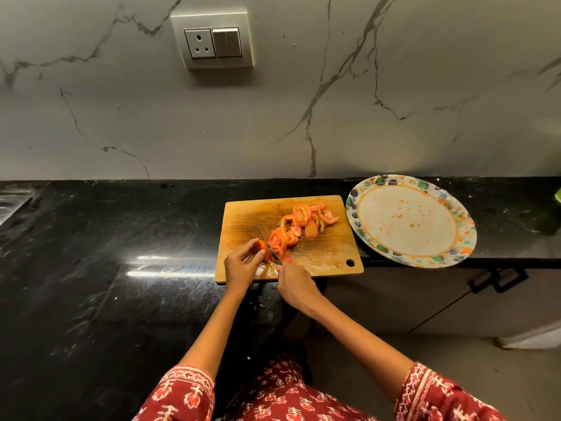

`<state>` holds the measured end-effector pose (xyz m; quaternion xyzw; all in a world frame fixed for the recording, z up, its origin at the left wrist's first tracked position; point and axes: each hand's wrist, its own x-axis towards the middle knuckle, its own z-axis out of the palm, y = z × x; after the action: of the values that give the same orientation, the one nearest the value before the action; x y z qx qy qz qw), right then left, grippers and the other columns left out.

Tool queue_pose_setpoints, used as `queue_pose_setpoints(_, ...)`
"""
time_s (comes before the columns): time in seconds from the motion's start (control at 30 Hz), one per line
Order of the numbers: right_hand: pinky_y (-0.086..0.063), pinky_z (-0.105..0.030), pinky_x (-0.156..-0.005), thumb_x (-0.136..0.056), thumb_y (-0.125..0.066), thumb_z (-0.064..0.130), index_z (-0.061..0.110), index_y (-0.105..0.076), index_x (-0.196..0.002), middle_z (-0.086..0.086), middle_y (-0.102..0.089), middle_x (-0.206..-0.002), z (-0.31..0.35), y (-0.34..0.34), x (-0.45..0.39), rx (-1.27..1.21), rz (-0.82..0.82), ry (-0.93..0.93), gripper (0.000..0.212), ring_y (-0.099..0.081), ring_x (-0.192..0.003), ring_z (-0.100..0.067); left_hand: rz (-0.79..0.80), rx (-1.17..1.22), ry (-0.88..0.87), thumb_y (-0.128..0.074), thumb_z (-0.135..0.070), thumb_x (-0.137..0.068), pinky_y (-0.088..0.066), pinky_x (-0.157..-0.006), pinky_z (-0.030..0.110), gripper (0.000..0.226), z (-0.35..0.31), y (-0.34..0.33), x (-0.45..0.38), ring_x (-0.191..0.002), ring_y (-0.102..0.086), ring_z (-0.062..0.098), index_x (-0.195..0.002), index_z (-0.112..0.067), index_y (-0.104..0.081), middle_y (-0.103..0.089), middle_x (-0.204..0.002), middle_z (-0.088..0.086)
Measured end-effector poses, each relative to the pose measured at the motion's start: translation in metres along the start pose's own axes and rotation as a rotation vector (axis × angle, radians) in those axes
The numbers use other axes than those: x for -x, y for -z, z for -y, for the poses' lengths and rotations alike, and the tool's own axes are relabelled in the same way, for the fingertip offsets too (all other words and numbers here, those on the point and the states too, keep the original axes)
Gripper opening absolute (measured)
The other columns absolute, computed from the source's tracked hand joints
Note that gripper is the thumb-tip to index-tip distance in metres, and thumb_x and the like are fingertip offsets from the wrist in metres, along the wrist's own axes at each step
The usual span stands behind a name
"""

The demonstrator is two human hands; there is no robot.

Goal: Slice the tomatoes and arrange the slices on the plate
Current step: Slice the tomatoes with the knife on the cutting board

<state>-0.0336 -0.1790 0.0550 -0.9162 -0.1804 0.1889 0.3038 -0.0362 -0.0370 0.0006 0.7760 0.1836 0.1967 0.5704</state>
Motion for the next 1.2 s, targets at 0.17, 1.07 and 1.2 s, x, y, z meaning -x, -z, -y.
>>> queue_pose_setpoints(0.17,-0.037,-0.032,-0.069,-0.102,-0.031,0.023,0.0,-0.056,-0.106,-0.02,-0.061,-0.106,0.01,0.001,-0.013,0.001,-0.007,-0.015,0.034,-0.058,-0.098,-0.036,-0.003,-0.022,-0.024,-0.071,0.0,-0.076,-0.048,-0.085,0.01,0.038,-0.003,0.0,0.001,-0.103,-0.062,0.02,-0.112,0.003,-0.062,-0.066,-0.11,0.015)
queue_pose_setpoints(1.07,-0.037,-0.034,-0.068,-0.102,-0.031,0.023,0.001,-0.053,-0.104,-0.019,-0.056,-0.105,0.007,-0.016,-0.017,-0.017,-0.035,-0.026,0.031,-0.057,-0.095,-0.035,0.022,0.006,-0.004,-0.071,0.005,-0.074,-0.049,-0.079,0.009,0.036,-0.003,0.001,-0.002,-0.082,-0.063,-0.01,-0.109,0.002,-0.064,-0.067,-0.099,0.006)
queue_pose_setpoints(1.2,-0.038,-0.033,-0.068,-0.102,-0.03,0.022,-0.001,-0.053,-0.108,-0.021,-0.058,-0.106,0.01,-0.015,-0.027,0.009,-0.029,-0.016,0.033,-0.057,-0.098,-0.036,0.033,0.013,-0.014,-0.071,0.006,-0.073,-0.049,-0.078,0.009,0.035,-0.004,0.002,0.0,-0.081,-0.063,-0.011,-0.107,0.002,-0.065,-0.067,-0.096,0.006)
